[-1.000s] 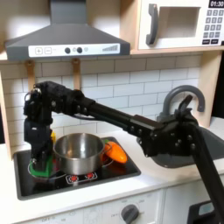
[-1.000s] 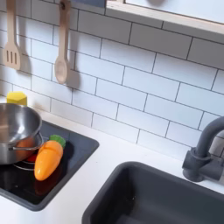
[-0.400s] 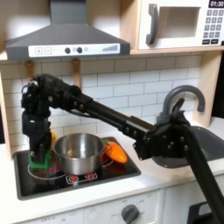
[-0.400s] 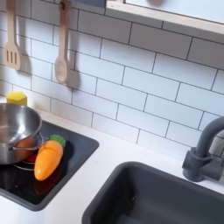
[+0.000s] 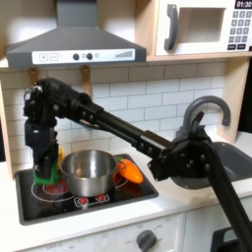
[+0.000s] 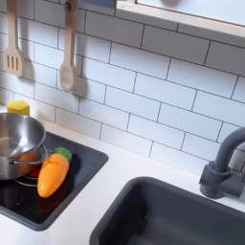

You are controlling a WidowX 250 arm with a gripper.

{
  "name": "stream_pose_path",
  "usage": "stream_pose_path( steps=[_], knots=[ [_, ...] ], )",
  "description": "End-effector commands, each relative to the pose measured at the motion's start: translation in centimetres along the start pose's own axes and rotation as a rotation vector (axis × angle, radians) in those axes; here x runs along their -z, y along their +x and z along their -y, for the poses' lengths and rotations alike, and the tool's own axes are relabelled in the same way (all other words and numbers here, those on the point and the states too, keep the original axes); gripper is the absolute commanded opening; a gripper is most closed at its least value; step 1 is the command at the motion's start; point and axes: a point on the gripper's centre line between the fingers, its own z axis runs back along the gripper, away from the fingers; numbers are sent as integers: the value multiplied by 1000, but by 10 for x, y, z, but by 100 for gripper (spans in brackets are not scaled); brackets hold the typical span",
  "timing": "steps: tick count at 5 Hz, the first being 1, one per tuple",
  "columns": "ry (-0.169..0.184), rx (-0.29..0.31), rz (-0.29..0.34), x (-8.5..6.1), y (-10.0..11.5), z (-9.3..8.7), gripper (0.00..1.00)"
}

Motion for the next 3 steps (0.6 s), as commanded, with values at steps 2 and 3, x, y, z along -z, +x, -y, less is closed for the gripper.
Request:
stream_pose_path(
  steps=[2,3],
  knots=[
    [-39,46,-15,-7,-9,6,0],
    [-37,46,-43,3,-9,5,0]
  ],
)
